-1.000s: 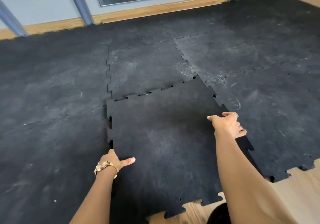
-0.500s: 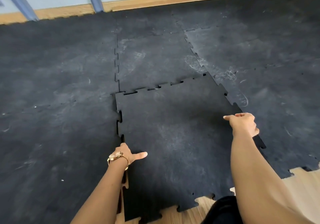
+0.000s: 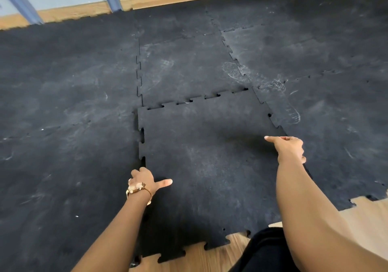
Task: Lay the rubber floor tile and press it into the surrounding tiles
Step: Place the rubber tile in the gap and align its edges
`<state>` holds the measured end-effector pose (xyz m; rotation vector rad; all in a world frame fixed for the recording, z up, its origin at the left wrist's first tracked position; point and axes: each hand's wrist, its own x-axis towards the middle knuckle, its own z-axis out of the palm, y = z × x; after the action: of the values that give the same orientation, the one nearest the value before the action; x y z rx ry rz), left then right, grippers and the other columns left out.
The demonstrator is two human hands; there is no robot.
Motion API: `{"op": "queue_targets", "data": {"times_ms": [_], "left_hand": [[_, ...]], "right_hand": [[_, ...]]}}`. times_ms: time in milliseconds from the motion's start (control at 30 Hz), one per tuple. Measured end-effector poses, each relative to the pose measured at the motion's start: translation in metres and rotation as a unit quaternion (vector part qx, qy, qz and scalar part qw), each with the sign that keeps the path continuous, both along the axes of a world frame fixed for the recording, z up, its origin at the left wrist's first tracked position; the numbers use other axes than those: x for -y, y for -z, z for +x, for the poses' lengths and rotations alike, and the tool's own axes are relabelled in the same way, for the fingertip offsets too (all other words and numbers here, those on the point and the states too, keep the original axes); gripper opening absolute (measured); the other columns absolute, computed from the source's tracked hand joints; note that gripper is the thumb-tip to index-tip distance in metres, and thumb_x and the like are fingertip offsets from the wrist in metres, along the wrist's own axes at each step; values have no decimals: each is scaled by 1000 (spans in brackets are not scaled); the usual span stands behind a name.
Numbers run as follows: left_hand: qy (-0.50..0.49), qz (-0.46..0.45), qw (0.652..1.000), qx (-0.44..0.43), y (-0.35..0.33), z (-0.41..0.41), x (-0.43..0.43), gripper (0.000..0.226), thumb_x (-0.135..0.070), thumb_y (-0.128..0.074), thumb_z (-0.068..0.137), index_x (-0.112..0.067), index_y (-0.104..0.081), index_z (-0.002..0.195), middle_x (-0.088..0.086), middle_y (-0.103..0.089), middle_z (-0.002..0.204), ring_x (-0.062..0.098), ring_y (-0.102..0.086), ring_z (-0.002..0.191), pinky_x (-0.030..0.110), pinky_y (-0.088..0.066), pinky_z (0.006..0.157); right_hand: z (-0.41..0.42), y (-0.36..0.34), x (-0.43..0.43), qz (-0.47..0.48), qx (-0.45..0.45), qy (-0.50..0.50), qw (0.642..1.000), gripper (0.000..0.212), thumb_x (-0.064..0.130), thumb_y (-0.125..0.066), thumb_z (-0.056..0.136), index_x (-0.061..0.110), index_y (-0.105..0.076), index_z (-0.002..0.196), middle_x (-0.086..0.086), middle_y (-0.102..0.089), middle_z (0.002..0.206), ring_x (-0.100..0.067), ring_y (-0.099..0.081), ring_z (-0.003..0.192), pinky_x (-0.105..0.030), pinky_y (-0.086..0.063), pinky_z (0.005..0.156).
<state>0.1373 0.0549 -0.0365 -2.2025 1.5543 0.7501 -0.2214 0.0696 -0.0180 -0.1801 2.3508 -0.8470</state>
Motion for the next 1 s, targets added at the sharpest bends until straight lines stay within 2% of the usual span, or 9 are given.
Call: {"op": "queue_targets", "data": {"times_ms": [67,133,233,333,467,567,733,900,1000], "left_hand": [[-24,-55,998,-10,3,-4,-17,89,-73,-62,69,-4,-41,121,14,-40,126,39,-47,119,56,-49,82],[-30,-90,995,-22,8,-6,-28,86,-69,-62,72,-3,-40,122,16,-38,127,43,-47,118,54,-50,81],[-48,-134,989,-48,12,-11,-35,97,-59,-70,74,-5,-25,142,23,-37,133,49,-48,115,52,-49,83],[-44,-155,985,-60,13,-18,-44,95,-47,-71,81,-11,-17,149,25,-29,140,51,-45,117,52,-47,89],[-55,-123,989,-63,20,-25,-43,97,-59,-70,75,-16,-25,149,24,-23,147,53,-34,127,53,-38,103],[-60,-129,989,-49,24,-29,-38,96,-59,-71,74,-21,-26,150,24,-24,146,53,-31,130,53,-36,105],[-57,-135,989,-18,33,-35,-31,86,-51,-68,81,-21,-26,150,25,-26,141,52,-30,131,55,-35,104],[-16,-120,993,12,35,-33,-25,83,-55,-59,86,-19,-21,151,27,-27,140,49,-34,128,51,-41,101],[46,-110,991,64,35,-31,-30,83,-62,-45,90,-17,-13,153,33,-24,146,49,-25,136,49,-31,111]], "right_hand": [[-2,-1,-2,7,5,-8,1000,39,32,-78,78,16,-65,110,-7,-60,92,-26,-41,91,-44,-31,111],[-3,-3,-3,11,3,-11,1000,31,28,-76,81,14,-66,107,-12,-64,104,-32,-49,105,-44,-31,111],[-3,-2,-5,6,-2,-8,1000,25,25,-73,84,14,-66,104,-13,-64,119,-33,-48,121,-45,-31,112],[0,-1,-6,6,-12,-10,1000,23,24,-71,85,12,-68,105,-14,-64,118,-34,-48,121,-45,-30,111],[5,-3,-3,9,-19,1,1000,23,24,-68,86,12,-68,105,-14,-67,112,-32,-49,106,-44,-28,112],[5,-4,0,-5,-22,22,999,18,27,-70,84,17,-58,93,-13,-67,114,-32,-51,116,-44,-27,113],[7,-8,1,-11,-20,18,1000,31,37,-73,81,19,-48,83,-10,-64,118,-31,-48,123,-44,-26,114],[7,-8,5,-4,-16,3,1000,34,39,-74,80,20,-50,94,-9,-63,111,-30,-48,118,-44,-24,115],[6,-7,2,10,-6,-20,1000,35,37,-74,82,18,-54,104,-10,-63,113,-31,-47,109,-45,-22,116]]}}
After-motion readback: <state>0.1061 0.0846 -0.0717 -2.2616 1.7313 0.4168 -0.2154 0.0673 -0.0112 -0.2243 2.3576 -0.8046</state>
